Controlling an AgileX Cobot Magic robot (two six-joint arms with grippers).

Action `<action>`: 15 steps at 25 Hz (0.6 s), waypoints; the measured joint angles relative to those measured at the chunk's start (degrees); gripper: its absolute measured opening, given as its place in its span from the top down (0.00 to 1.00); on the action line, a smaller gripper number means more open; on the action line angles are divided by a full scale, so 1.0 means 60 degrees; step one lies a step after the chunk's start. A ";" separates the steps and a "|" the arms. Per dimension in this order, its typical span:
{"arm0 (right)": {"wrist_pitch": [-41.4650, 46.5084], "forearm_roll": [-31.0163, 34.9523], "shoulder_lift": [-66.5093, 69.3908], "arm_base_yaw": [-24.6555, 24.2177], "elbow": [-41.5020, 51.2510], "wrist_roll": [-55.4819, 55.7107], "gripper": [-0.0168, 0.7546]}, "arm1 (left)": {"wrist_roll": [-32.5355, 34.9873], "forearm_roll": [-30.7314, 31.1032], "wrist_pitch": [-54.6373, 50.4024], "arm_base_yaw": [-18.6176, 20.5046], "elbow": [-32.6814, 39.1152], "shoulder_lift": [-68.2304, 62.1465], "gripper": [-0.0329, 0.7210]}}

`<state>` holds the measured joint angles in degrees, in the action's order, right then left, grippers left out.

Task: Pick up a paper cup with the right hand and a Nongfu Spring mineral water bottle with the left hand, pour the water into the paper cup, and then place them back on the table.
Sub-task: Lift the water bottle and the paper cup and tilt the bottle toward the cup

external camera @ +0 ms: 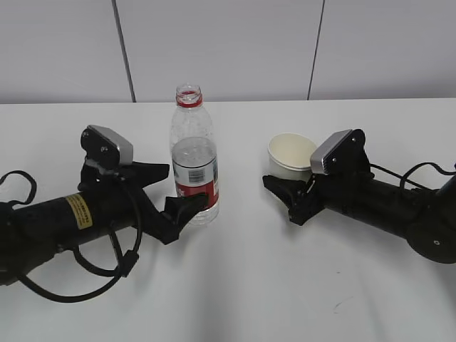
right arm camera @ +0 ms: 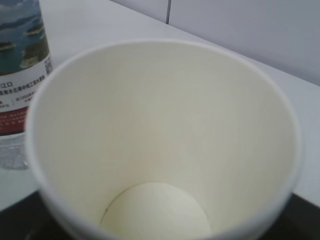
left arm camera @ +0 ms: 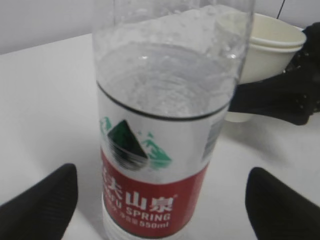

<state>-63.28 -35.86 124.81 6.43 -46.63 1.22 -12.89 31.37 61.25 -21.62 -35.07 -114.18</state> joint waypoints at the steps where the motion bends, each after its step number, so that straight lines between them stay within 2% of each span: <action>1: 0.0000 0.0000 0.0000 0.0000 0.0000 0.0000 0.29 | -0.0039 0.0020 -0.0018 0.0000 -0.0106 -0.0078 0.13; 15: 0.0000 0.0000 0.0000 0.0000 0.0000 0.0000 0.30 | -0.0307 0.0239 0.0004 -0.0158 -0.1332 -0.0853 0.14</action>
<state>-63.28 -35.86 124.81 6.43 -46.63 1.22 -14.73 32.81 61.27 -22.57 -43.06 -119.30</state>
